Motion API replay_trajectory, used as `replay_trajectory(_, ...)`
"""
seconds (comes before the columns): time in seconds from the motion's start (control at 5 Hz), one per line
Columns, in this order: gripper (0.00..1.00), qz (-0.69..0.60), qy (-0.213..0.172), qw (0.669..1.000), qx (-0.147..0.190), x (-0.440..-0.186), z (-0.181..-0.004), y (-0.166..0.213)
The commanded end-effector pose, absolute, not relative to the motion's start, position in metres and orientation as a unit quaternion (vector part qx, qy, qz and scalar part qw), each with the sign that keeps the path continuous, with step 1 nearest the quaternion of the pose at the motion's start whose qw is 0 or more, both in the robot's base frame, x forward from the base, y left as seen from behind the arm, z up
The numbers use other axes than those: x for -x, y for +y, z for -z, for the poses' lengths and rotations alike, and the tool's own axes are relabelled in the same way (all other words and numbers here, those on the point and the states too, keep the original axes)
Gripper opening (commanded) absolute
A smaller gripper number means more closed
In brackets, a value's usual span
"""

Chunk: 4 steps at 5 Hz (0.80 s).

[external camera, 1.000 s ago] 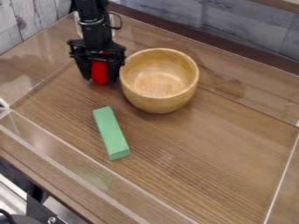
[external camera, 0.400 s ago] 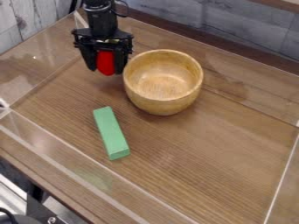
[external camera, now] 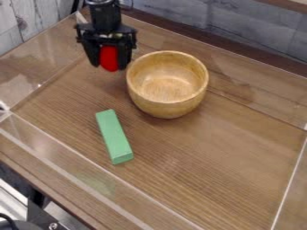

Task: Move the red fruit to the right

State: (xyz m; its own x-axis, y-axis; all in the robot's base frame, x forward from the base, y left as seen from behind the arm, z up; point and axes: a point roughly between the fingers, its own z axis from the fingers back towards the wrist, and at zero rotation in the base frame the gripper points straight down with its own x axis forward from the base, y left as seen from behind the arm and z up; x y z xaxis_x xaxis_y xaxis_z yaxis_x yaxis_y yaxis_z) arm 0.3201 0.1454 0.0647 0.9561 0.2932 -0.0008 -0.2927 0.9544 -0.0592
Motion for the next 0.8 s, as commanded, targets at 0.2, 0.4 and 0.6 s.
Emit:
replay_trajectory(0.2,0.00,-0.132,-0.034,0.990,0.023,-0.340,-0.091,0.156)
replay_trajectory(0.4,0.00,-0.132,-0.035,0.990,0.025,-0.344,-0.100,0.160)
replay_trajectory(0.6,0.00,-0.136,-0.038,0.990,0.027,-0.340,-0.111,0.158)
